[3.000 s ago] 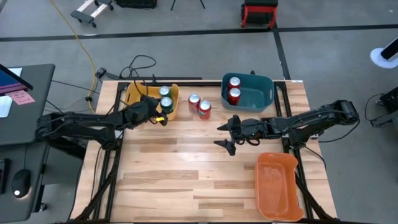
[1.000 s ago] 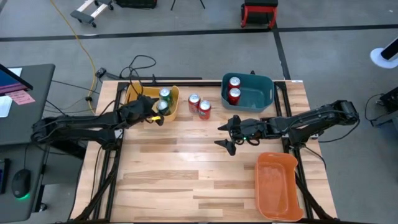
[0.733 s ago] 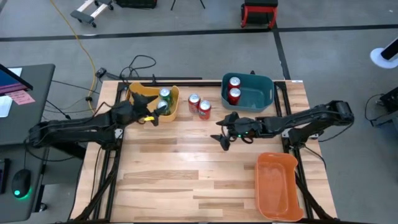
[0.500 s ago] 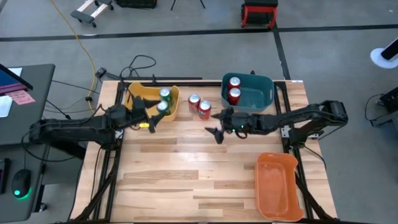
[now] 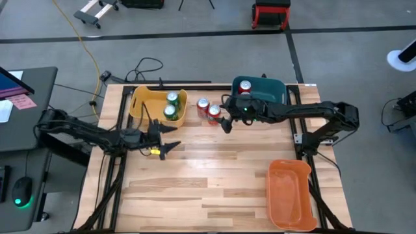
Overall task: Sort soda cans
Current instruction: Put the right red soda can into the orange bin
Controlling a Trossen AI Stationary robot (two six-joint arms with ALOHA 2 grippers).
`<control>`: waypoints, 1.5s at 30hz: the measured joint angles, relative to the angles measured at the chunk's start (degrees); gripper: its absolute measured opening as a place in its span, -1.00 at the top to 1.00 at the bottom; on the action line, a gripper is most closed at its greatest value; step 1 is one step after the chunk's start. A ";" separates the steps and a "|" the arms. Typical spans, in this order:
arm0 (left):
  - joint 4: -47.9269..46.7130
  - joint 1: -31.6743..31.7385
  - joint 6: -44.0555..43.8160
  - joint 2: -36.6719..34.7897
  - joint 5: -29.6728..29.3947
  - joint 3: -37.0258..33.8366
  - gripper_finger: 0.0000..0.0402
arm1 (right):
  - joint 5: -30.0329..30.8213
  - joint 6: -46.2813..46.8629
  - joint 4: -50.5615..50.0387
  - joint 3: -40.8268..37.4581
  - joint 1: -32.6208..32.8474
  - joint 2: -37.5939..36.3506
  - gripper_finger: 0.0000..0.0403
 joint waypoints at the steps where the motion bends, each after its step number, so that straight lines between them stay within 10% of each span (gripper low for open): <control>1: 0.03 -0.88 -0.25 1.17 -0.19 -0.02 -0.65 | -1.30 -0.93 -0.27 0.38 -0.17 0.23 -0.87; 19: 17.61 -8.00 -10.23 30.77 -9.71 0.22 -0.65 | -10.50 -2.39 -0.55 2.55 -5.67 0.84 -0.87; 45: 15.44 -7.25 -10.28 33.65 -12.34 3.14 -0.65 | -3.99 -2.56 -0.70 7.93 -8.59 10.04 -0.87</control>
